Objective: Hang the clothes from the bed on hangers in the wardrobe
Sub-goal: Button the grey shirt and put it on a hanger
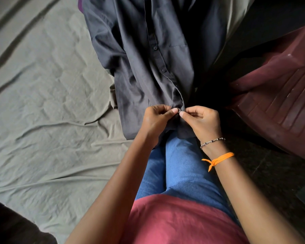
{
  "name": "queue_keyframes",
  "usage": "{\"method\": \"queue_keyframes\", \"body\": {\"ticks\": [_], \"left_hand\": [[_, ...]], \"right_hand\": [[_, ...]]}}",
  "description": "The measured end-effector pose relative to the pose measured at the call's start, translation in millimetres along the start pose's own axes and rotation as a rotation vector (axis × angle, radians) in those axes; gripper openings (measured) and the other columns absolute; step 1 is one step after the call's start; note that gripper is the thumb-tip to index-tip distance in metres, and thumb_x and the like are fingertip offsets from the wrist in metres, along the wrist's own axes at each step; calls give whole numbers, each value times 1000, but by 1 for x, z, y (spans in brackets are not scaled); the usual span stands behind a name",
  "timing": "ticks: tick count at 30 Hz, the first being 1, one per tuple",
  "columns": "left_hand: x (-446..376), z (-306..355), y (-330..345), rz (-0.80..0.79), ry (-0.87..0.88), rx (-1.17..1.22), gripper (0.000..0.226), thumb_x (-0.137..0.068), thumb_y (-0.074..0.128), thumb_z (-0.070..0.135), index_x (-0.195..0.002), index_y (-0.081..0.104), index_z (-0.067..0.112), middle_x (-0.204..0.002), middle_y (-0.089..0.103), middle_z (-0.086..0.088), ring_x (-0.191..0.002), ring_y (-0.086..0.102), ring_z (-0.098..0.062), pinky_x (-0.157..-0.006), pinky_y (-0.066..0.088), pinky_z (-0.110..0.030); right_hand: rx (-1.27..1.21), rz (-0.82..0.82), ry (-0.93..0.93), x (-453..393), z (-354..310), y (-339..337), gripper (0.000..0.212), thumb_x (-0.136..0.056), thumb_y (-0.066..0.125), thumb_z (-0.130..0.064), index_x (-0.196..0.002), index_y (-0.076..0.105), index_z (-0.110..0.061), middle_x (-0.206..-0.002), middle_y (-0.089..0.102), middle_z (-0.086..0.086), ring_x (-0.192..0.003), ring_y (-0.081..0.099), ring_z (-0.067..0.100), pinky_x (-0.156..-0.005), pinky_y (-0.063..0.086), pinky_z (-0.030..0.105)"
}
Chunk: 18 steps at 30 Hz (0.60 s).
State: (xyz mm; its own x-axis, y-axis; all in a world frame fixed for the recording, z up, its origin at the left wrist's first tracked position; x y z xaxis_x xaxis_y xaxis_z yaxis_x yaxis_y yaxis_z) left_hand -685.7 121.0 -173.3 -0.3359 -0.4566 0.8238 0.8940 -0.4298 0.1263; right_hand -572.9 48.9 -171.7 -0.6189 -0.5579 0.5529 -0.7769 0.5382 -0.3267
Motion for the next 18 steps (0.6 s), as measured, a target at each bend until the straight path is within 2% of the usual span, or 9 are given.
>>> {"method": "queue_keyframes", "body": {"ticks": [5, 8, 10, 15, 18], "left_hand": [[0, 4, -1, 41, 54, -39, 24, -86, 63, 1, -64, 58, 8, -46, 60, 5, -43, 58, -2, -44, 49, -16], [0, 3, -2, 34, 43, -50, 22, -86, 63, -1, -65, 58, 6, -43, 58, 6, -40, 55, 0, -43, 47, -14], [0, 3, -2, -1, 12, -14, 20, -87, 61, -3, -67, 57, 2, -43, 58, 4, -40, 56, -1, -43, 46, -13], [-1, 3, -3, -54, -14, 0, 14, -87, 60, -3, -73, 59, -2, -49, 62, 0, -45, 60, -5, -46, 51, -16], [2, 7, -2, -22, 33, -56, 17, -91, 56, 2, -75, 59, -1, -44, 57, 4, -36, 50, 1, -38, 39, -8]], "right_hand": [[-71, -11, 36, 2, -2, -1, 24, -77, 72, -2, -66, 66, -22, -57, 64, -11, -55, 61, -3, -60, 52, 13], [-248, -90, 139, 4, -1, 2, 20, -85, 63, -1, -71, 67, -14, -65, 67, 1, -64, 65, 7, -67, 56, 20], [-327, -119, 194, 5, -1, 4, 20, -87, 59, 2, -73, 66, -9, -70, 66, 8, -64, 66, 9, -66, 56, 19], [-220, -104, 153, 2, -1, 7, 20, -80, 67, 4, -67, 66, -12, -59, 65, 3, -51, 61, 5, -56, 52, 15], [-71, -34, 65, -3, -4, 8, 22, -76, 69, 1, -63, 66, -16, -57, 64, 1, -48, 58, 2, -54, 50, 14]]}}
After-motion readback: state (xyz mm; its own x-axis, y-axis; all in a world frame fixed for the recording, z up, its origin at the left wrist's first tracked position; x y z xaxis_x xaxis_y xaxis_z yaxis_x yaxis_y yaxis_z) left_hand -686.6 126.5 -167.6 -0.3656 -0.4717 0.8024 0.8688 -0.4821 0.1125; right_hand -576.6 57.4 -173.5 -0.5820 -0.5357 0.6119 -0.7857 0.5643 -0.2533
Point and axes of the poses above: each hand's wrist, its own x-axis away from the middle knuckle, its own y-axis out of the palm, z = x × y, the point moved 5 cm from there along -x, towards the middle knuckle
